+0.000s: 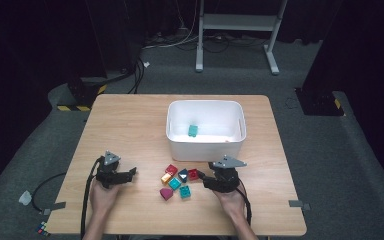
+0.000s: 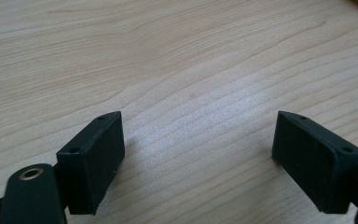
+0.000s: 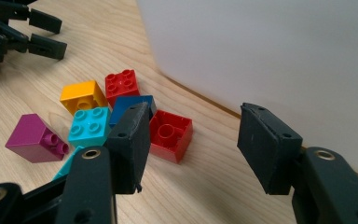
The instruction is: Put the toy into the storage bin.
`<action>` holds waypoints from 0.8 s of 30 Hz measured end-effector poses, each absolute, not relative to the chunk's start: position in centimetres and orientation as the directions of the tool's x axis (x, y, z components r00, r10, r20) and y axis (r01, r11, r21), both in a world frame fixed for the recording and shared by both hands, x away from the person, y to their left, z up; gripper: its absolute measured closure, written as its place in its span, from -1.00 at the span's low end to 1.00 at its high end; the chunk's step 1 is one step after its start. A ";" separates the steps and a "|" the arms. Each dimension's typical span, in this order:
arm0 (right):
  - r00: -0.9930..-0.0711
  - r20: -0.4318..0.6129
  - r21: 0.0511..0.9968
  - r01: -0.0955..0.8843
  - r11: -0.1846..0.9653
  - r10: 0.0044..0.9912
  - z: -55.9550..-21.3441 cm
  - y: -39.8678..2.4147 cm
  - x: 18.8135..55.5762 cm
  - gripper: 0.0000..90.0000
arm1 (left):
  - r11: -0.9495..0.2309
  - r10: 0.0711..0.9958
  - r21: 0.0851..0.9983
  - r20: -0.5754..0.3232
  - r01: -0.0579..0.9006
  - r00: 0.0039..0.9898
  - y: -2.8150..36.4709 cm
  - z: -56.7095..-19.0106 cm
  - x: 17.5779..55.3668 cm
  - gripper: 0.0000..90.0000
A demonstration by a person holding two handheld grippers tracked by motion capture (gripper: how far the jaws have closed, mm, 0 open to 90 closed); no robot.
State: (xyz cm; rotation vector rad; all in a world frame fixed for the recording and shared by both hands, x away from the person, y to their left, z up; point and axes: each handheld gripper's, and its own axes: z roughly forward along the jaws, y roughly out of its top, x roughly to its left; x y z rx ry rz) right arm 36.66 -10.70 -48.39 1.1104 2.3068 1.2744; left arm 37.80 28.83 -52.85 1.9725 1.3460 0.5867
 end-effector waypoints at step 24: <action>-0.680 0.097 0.771 0.514 0.377 0.727 -50.9 -7.3 37.4 -0.07 | -0.243 0.930 0.738 -0.006 0.630 0.367 28.8 -52.8 37.8 -0.62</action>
